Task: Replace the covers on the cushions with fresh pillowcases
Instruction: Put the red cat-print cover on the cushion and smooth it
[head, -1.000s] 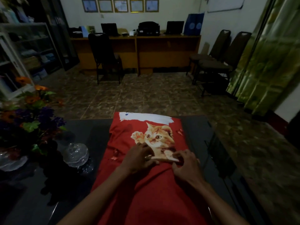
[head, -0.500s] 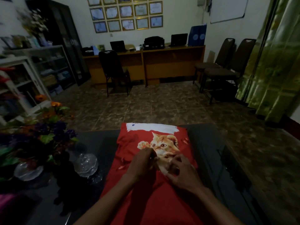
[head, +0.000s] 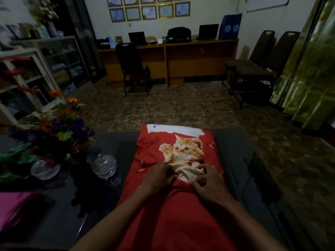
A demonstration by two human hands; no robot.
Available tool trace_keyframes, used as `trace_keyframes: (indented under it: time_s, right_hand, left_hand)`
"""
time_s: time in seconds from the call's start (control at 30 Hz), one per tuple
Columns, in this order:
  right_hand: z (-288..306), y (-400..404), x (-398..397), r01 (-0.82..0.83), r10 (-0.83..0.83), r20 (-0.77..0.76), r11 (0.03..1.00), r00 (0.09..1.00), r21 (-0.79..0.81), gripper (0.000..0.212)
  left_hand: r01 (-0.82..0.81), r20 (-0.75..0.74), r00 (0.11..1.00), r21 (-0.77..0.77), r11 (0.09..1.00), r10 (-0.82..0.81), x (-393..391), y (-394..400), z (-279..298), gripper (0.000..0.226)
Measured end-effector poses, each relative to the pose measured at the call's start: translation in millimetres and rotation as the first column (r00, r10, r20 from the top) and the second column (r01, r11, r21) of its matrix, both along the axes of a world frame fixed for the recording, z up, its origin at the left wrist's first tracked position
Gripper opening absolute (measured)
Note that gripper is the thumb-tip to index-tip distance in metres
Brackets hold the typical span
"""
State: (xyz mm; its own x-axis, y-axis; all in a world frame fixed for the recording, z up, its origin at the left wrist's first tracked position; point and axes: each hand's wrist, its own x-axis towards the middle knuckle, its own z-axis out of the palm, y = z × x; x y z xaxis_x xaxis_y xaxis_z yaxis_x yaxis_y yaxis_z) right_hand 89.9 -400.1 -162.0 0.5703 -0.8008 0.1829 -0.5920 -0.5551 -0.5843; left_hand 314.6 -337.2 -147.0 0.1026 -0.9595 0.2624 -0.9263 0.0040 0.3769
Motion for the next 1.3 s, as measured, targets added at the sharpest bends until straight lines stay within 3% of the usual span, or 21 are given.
trace_keyframes:
  time_s: [0.07,0.23,0.37,0.5,0.6,0.7,0.8,0.87,1.03,1.13,1.2,1.3]
  right_hand:
    - [1.3,-0.1,2.9,0.031,-0.032,-0.024,0.999,0.999,-0.013,0.017]
    - [1.2,2.8,12.0,0.152,-0.155,-0.014,0.982,0.988,-0.113,0.052]
    - [9.5,0.7,18.1,0.329,-0.320,0.099,0.940,0.942,-0.094,0.040]
    - [13.0,2.4,23.0,0.322,-0.319,0.134,0.947,0.938,-0.005,0.029]
    - [16.2,6.9,27.1,0.327,-0.321,0.096,0.943,0.942,-0.058,0.027]
    - [15.0,10.8,28.4,0.228,-0.229,0.003,0.964,0.973,-0.140,0.037]
    - [14.6,15.1,21.9,0.121,-0.129,-0.107,0.989,0.986,-0.079,0.034]
    - [15.8,14.9,12.0,0.118,-0.122,-0.079,0.992,0.989,-0.049,0.025]
    - [25.0,12.0,-14.0,0.060,-0.060,-0.031,0.998,0.998,-0.018,0.034]
    - [36.3,11.4,-23.0,-0.003,0.013,-0.154,0.998,0.988,0.067,0.033]
    - [46.0,9.2,-23.1,-0.071,0.096,-0.238,0.991,0.967,0.113,0.025]
    - [58.9,1.2,-17.1,-0.112,0.121,-0.136,0.991,0.983,0.070,0.010]
  left_hand:
    - [-0.057,0.007,0.998,-0.035,0.998,0.057,-6.6,-2.1,3.1,0.019]
    - [-0.184,-0.306,0.942,-0.132,0.974,0.137,-15.1,-11.6,20.3,0.011]
    - [-0.149,-0.356,0.932,-0.214,0.965,0.065,-20.1,-9.1,25.4,0.010]
    - [-0.023,-0.285,0.958,-0.211,0.977,-0.038,-16.1,1.2,16.7,0.006]
    - [0.044,-0.128,0.990,-0.174,0.984,-0.066,-3.9,8.5,2.3,0.017]
    - [-0.039,-0.082,0.996,-0.153,0.987,0.027,10.0,13.2,-5.6,0.032]
    - [-0.100,-0.132,0.988,-0.199,0.975,0.074,15.4,10.2,-0.6,0.043]
    - [-0.025,-0.086,0.996,-0.216,0.976,0.007,11.2,4.3,4.4,0.035]
    - [0.143,0.108,0.987,-0.248,0.958,-0.119,-2.1,-7.7,10.0,0.022]
    - [0.245,0.035,0.969,-0.086,0.966,-0.243,-7.3,-10.4,14.7,0.032]
    - [0.225,-0.034,0.974,0.056,0.973,-0.224,-11.9,-9.0,16.0,0.041]
    - [0.215,0.040,0.973,0.181,0.960,-0.226,-15.8,-5.9,19.4,0.014]
